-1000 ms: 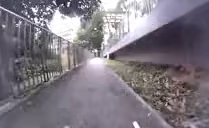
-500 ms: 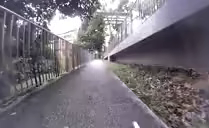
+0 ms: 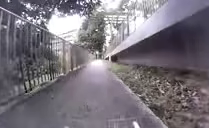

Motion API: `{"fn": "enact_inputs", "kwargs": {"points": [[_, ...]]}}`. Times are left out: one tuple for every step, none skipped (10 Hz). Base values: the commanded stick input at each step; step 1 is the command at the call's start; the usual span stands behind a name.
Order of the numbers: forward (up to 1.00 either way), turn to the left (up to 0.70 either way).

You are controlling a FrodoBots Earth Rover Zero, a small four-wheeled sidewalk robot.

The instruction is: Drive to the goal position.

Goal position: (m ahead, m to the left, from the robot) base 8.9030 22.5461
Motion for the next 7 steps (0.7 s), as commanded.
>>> {"fn": "enact_inputs", "kwargs": {"points": [[0.70, 0.03], [0.70, 0.03], [0.70, 0.03], [0.70, -0.03], [0.70, -0.09], [0.70, -0.03], [0.70, 0.03]]}}
